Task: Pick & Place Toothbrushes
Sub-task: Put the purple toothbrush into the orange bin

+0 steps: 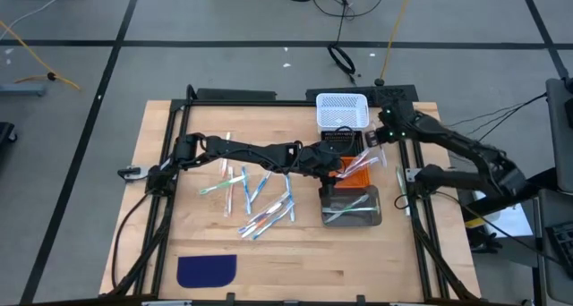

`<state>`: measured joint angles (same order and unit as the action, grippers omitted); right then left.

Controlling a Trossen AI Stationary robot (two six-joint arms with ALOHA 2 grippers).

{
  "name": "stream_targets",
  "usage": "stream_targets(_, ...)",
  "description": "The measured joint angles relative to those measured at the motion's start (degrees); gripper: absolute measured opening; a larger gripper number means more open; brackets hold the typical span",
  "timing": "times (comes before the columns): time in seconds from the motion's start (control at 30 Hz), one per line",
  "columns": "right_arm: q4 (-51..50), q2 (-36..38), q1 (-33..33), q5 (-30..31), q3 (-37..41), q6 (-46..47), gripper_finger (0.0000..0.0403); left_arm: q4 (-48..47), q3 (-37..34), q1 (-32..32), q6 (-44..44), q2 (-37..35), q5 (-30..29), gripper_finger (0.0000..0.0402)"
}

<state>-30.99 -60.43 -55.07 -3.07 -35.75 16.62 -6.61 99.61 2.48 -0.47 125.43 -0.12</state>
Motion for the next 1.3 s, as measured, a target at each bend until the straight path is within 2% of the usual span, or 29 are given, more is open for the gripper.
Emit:
stream_targets(0.23, -2.12, 12.65, 0.02, -0.28, -0.09, 0.47, 0.0013, 0.94, 0.00, 0.00, -0.09, 0.00, 0.00, 0.0198)
stream_targets(0.6, 0.17, 27.83, 1.31, -11.67, -0.15, 2.45, 0.0013, 5.32, 0.00, 0.06, -3.17, 0.00, 0.00, 0.0198)
stream_targets(0.7, 1.26, 29.67, 3.61, -13.57, -0.15, 2.96, 0.0013, 7.51, 0.00, 0.11, -4.60, 0.00, 0.00, 0.0198)
stream_targets(0.93, 5.51, 31.66, 11.09, -13.78, -0.15, 3.90, 0.0013, 12.82, 0.00, 0.44, -7.84, 0.00, 0.18, 0.0198)
stream_targets(1.3, 13.70, 32.23, 23.02, -13.81, -0.15, 3.25, 0.0013, 19.76, 0.00, 3.43, -15.24, 0.00, 10.40, 0.0198)
